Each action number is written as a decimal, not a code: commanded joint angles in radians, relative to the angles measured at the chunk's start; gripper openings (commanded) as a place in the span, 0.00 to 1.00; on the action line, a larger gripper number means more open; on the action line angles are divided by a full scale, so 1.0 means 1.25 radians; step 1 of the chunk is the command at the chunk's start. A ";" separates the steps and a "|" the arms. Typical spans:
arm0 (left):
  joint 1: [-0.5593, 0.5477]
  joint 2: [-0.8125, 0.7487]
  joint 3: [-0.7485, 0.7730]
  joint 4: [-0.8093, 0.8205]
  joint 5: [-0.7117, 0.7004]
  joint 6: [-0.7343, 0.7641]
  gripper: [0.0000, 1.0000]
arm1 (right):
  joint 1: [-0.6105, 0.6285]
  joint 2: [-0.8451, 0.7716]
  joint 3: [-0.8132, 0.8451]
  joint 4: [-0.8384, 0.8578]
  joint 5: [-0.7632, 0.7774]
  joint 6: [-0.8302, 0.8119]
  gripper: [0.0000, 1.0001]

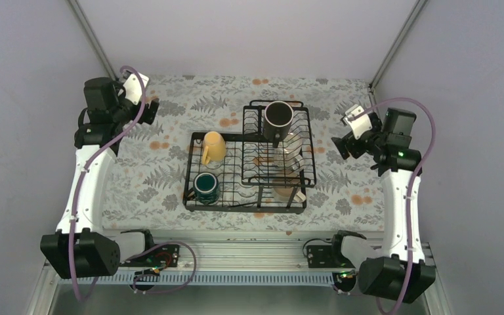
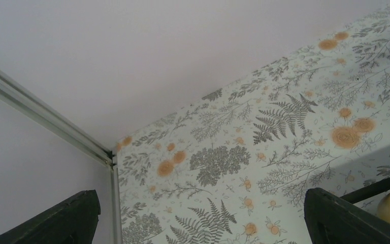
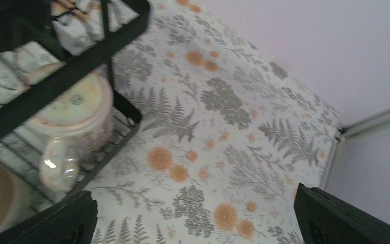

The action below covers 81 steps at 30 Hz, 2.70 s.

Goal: Unload the cups from the dish rack

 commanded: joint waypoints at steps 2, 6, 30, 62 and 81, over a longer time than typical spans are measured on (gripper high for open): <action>-0.003 0.015 0.032 -0.030 -0.018 -0.022 1.00 | -0.004 -0.038 0.000 -0.112 -0.099 -0.086 0.97; -0.004 0.005 0.014 -0.021 -0.017 -0.013 1.00 | -0.004 -0.018 -0.053 -0.165 -0.116 -0.226 0.81; -0.003 0.027 -0.041 0.020 -0.017 -0.036 1.00 | -0.004 0.245 -0.209 -0.049 -0.409 -0.352 0.70; -0.007 0.081 -0.028 0.036 -0.071 -0.059 1.00 | 0.107 0.195 -0.318 0.291 -0.344 0.004 0.67; -0.007 0.080 -0.041 0.039 -0.048 -0.051 1.00 | 0.148 0.226 -0.324 0.390 -0.306 0.081 0.36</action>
